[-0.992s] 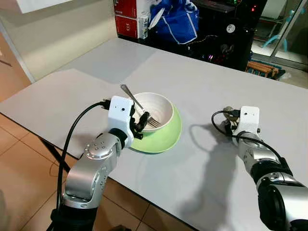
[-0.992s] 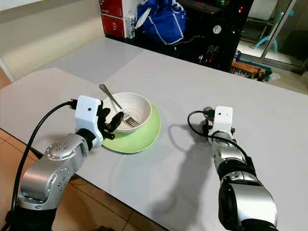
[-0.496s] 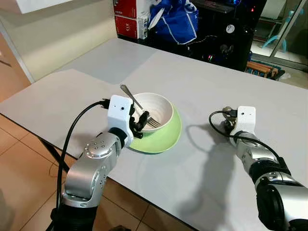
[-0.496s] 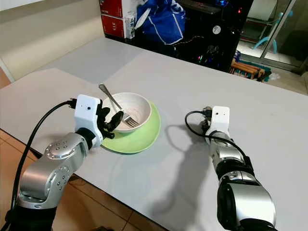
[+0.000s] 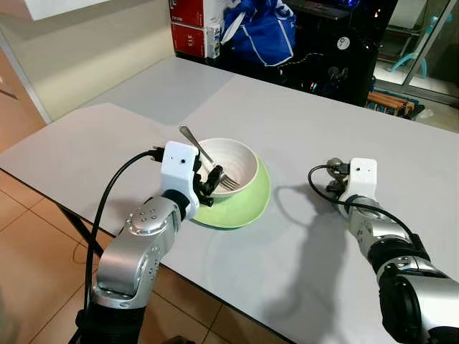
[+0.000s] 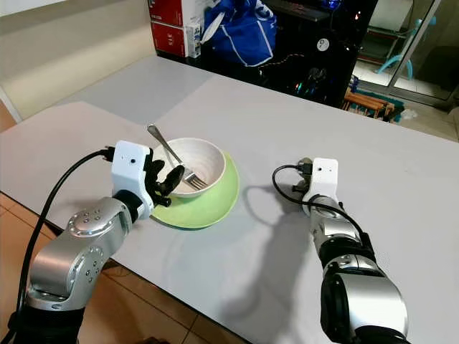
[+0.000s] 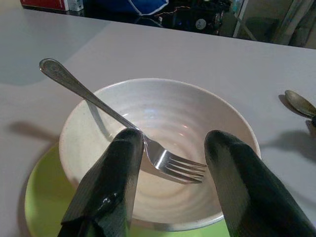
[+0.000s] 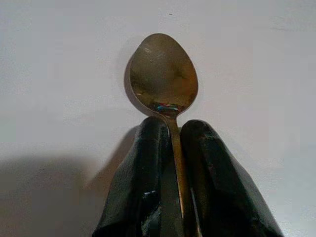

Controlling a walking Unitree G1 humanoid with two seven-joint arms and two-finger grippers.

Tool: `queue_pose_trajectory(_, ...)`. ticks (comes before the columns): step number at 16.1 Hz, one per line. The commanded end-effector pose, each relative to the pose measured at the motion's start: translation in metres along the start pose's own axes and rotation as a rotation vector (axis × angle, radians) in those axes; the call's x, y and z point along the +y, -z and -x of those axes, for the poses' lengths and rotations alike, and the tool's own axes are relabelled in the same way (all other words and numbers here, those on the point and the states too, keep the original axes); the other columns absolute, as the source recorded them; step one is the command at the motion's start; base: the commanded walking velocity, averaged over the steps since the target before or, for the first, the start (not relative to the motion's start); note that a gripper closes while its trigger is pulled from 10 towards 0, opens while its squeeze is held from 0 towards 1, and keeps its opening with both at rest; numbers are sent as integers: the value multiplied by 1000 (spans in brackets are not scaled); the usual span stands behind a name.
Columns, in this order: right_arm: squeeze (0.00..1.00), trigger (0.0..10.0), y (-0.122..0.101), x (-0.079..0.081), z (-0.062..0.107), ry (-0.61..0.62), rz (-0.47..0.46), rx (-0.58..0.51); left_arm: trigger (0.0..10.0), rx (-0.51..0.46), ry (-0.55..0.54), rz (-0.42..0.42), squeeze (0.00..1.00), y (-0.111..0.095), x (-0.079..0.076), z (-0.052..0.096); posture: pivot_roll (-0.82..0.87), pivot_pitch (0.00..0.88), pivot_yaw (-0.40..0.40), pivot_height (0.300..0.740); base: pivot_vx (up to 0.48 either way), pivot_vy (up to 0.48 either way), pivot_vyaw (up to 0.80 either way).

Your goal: Setting the table

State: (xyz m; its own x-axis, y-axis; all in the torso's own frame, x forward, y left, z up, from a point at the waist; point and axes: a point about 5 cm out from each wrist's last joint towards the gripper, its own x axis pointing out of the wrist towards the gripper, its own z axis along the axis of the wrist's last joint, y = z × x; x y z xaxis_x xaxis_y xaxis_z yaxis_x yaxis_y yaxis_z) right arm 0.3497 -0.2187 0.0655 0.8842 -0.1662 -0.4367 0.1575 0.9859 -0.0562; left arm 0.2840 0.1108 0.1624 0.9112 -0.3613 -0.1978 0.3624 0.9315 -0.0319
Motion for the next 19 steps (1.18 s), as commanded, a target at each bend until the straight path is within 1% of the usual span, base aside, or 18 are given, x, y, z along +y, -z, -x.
queue_pose_trajectory(1, 0, 0, 20, 5, 2, -18, -20, 76, 10000, -7, 8, -5, 0, -4, -1, -2, -18, 0, 11, 740, 0, 0, 0)
queue_pose_trajectory(3, 0, 0, 11, 7, 1, -21, -21, 37, 10000, -8, 10, -4, 0, -5, -2, -2, -21, 0, 11, 740, 0, 0, 0)
queue_pose_trajectory(6, 0, 0, 8, 8, 1, -21, -17, 17, 10000, -9, 12, -5, 0, -5, -3, -3, -22, 0, 11, 740, 0, 0, 0)
queue_pose_trajectory(8, 0, 0, 1, 8, 0, -16, -29, -15, 10000, -11, 12, -5, 0, -5, -3, -4, -20, 0, 11, 740, 0, 0, 0)
queue_pose_trajectory(12, 0, 0, -37, 14, 0, -44, -23, -178, 10000, -12, 11, -4, 0, -6, -3, -4, -26, 0, 10, 740, 0, 0, 0)
queue_pose_trajectory(16, 0, 0, -62, 18, 3, -71, -12, -278, 10000, -15, 15, -5, 0, -6, -4, -5, -28, 0, 9, 740, 0, 0, 0)
queue_pose_trajectory(18, 0, 0, -69, 22, 6, -132, 19, -318, 10000, -15, 15, -6, 0, -6, -4, -5, -28, 0, 9, 740, 0, 0, 0)
queue_pose_trajectory(19, 0, 0, -74, 24, 8, -183, 57, -346, 10000, -13, 16, -7, 0, -5, -4, -5, -24, 0, 9, 740, 0, 0, 0)
